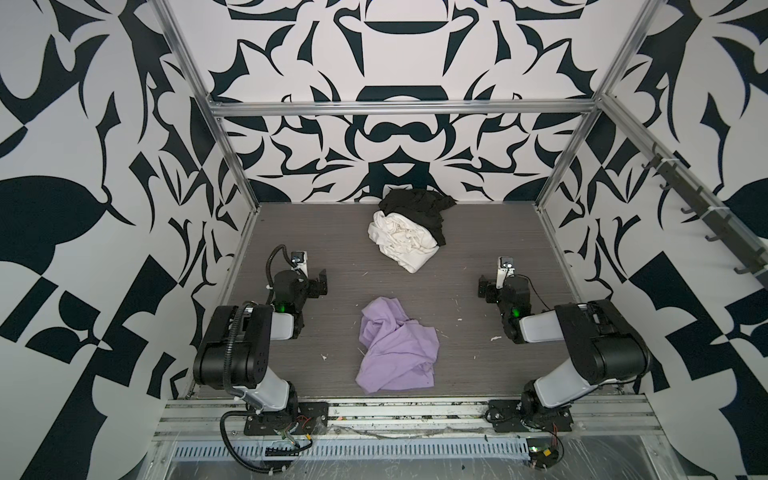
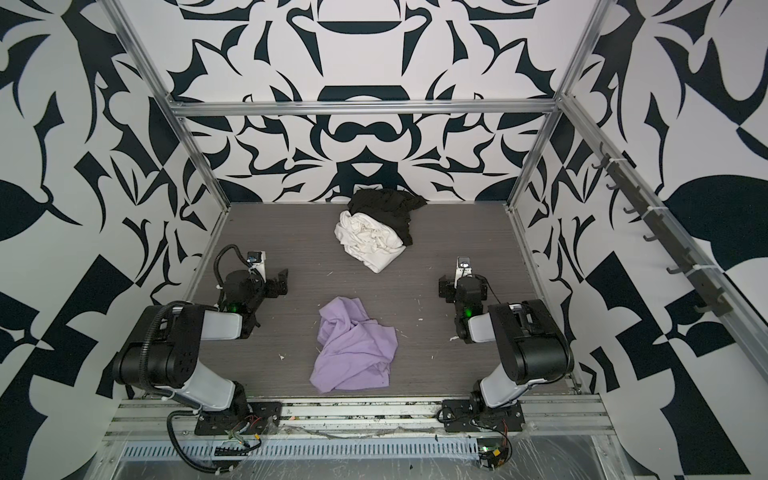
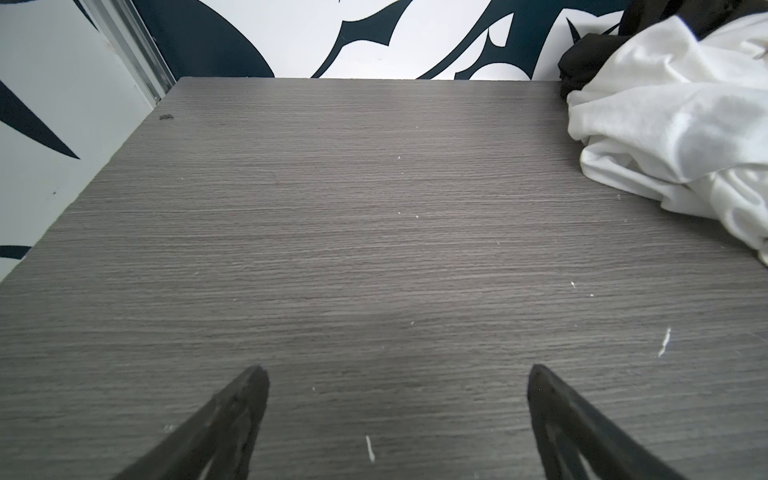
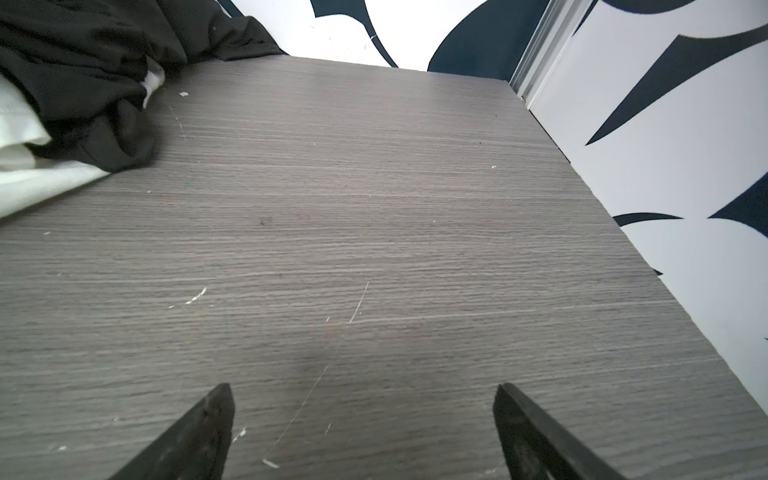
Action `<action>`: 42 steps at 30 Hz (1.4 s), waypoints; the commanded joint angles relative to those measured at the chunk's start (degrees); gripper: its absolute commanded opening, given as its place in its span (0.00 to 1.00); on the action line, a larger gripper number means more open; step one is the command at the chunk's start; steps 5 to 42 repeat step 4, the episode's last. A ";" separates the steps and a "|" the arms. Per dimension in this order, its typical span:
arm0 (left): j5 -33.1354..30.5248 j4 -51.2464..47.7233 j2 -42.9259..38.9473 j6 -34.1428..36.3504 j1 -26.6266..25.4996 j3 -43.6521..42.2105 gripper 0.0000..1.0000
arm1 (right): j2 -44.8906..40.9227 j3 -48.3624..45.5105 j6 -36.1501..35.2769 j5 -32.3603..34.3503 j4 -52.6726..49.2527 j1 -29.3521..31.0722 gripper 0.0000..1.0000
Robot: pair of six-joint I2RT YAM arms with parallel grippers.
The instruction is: Pick out a specific cloth from the pile
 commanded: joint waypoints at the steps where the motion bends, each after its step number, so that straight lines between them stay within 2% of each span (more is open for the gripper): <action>1: 0.47 1.42 -0.33 0.06 0.17 -0.37 0.99 | -0.72 1.69 0.36 -0.24 0.76 -0.17 0.99; 42: 0.46 1.42 -0.45 0.03 0.12 -0.40 0.99 | -1.07 1.23 0.00 -0.18 1.31 -0.28 0.99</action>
